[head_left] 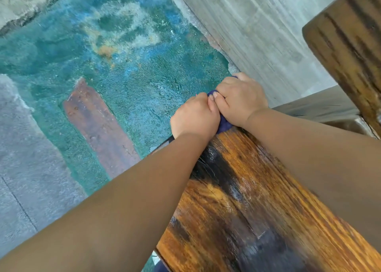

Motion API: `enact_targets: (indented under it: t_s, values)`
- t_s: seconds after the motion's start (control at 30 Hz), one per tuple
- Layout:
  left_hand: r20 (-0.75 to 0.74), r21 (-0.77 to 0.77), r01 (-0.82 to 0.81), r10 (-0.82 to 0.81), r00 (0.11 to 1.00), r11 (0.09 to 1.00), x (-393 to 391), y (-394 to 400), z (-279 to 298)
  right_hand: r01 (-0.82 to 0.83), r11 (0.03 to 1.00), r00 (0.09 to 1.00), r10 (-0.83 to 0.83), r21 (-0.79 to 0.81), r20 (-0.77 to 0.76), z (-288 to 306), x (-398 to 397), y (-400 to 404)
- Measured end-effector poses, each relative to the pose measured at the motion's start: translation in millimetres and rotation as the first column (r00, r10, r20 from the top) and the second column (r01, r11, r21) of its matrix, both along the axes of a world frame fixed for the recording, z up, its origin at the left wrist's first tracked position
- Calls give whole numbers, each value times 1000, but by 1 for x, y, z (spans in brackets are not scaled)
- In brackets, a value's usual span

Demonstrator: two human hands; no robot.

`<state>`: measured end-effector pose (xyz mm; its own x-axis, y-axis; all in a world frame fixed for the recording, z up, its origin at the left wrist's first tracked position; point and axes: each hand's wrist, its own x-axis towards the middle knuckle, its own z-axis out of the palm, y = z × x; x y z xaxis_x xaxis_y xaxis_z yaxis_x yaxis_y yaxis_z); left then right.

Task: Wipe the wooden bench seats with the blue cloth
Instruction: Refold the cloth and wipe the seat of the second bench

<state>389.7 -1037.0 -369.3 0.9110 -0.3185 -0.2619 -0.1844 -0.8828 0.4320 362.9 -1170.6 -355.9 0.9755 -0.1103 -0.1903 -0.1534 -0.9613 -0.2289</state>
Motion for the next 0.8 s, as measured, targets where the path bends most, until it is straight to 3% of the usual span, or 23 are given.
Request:
enact_targets:
  t_s: [0.13,0.3,0.43,0.53,0.63,0.8]
  values:
    - [-26,1,12,-12,1000,1000,3,-1,4,-57,996,998,57,-62,12,4,3,0]
    - [-125,49,157,-150,981,986,14,6,24,91,996,996,-91,-3,-4,11,-14,5]
    - [-183,54,185,-172,968,981,18,38,52,47,989,999,-46,-138,9,37,-15,27]
    - [-277,35,116,-101,956,993,25,88,80,-117,992,986,110,-48,-124,67,0,56]
    - [-338,29,71,-57,940,997,29,162,127,-230,962,950,255,148,-180,113,18,100]
    - [-366,-31,-100,82,927,994,13,293,226,-370,866,833,470,336,-292,199,45,204]
